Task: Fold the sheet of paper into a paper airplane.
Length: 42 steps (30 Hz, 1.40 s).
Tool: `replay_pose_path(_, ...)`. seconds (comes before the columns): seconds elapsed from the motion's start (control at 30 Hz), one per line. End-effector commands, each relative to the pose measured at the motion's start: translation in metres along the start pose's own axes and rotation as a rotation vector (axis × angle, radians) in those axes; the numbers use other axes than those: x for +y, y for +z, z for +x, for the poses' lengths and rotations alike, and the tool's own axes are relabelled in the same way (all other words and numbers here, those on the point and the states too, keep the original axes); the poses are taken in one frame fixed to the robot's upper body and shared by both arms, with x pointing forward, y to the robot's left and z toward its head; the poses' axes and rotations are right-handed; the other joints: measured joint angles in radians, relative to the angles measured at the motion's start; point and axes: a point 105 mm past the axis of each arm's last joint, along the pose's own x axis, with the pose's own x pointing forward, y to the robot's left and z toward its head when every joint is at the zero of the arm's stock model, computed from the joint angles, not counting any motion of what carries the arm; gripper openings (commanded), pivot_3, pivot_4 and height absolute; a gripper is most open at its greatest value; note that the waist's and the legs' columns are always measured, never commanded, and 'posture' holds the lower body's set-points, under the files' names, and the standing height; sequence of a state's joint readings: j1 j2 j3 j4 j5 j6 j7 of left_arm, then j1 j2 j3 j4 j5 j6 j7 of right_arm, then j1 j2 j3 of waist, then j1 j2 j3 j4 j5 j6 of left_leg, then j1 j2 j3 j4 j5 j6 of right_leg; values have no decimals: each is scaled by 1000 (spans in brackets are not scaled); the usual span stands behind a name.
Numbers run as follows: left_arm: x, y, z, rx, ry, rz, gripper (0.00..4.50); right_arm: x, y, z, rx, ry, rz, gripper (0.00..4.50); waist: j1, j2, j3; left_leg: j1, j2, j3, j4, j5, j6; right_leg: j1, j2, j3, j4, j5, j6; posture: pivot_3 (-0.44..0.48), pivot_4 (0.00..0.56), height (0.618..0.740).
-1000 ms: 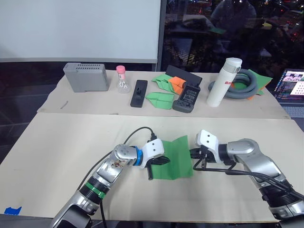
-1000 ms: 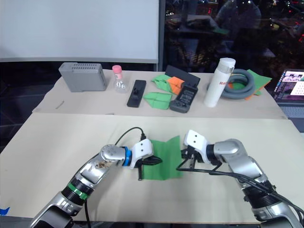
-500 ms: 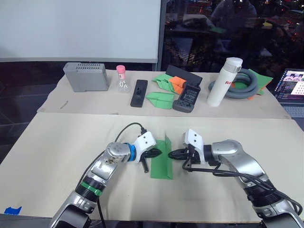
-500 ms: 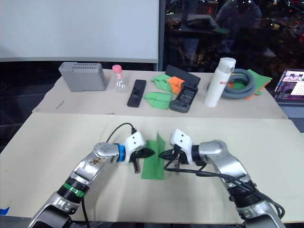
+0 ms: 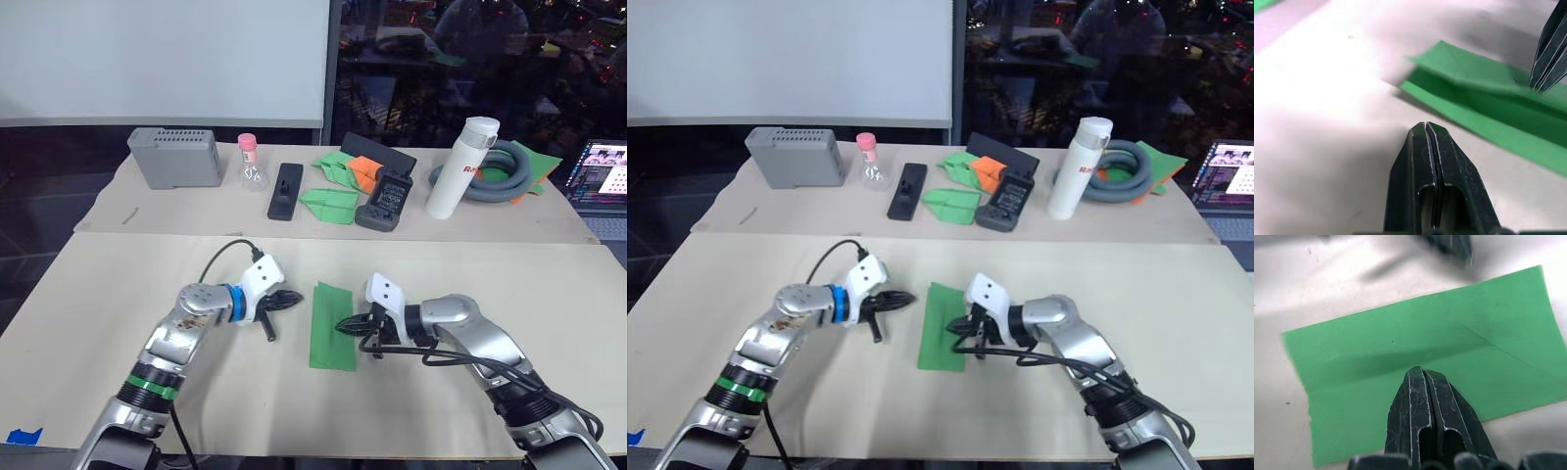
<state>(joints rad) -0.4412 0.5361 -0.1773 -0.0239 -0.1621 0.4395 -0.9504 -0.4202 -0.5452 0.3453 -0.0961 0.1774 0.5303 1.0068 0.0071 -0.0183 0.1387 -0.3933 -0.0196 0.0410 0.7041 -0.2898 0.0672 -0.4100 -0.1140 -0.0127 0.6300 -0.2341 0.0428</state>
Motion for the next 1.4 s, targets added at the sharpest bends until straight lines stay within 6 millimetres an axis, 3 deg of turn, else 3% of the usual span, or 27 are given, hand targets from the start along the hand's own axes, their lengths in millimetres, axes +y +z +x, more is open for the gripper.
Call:
replay_pose_path(0.03,-3,27,-4,-99,-38,59,23,0,3,0,2,-5,-18,0,4,0,0,0,0,0,0,1,-2,0,0,0,0,0,0,0,150,740)
replay_pose_path(0.2,-19,37,6,-149,-130,52,23,-2,-7,1,49,-22,-23,0,4,0,0,0,-1,0,0,2,-4,1,0,0,-1,0,0,0,150,740)
replay_pose_path(0.4,-40,28,26,-122,-228,56,23,-3,-14,-1,80,-48,-16,0,3,0,0,0,0,0,0,0,1,1,1,0,-1,0,0,0,150,740)
replay_pose_path(0.73,-54,-18,40,31,-265,70,23,-6,-14,-8,81,-87,-18,0,5,0,0,2,0,0,0,-1,1,4,1,-1,-1,0,0,0,150,740)
replay_pose_path(1.07,-75,-24,45,34,-316,23,23,3,-9,-20,42,-65,-14,0,6,0,0,2,0,0,0,-1,2,5,1,-1,-2,0,0,0,150,740)
replay_pose_path(1.2,-78,-28,44,53,-320,10,23,-13,-21,-21,52,-160,-11,0,4,0,0,3,0,0,0,-1,2,5,1,-1,-2,0,0,0,150,740)
replay_pose_path(1.4,-76,-29,46,62,-286,-4,23,-36,-13,-11,-60,-237,-36,0,2,-1,0,5,0,0,-1,-1,2,7,1,0,-2,0,0,0,150,740)
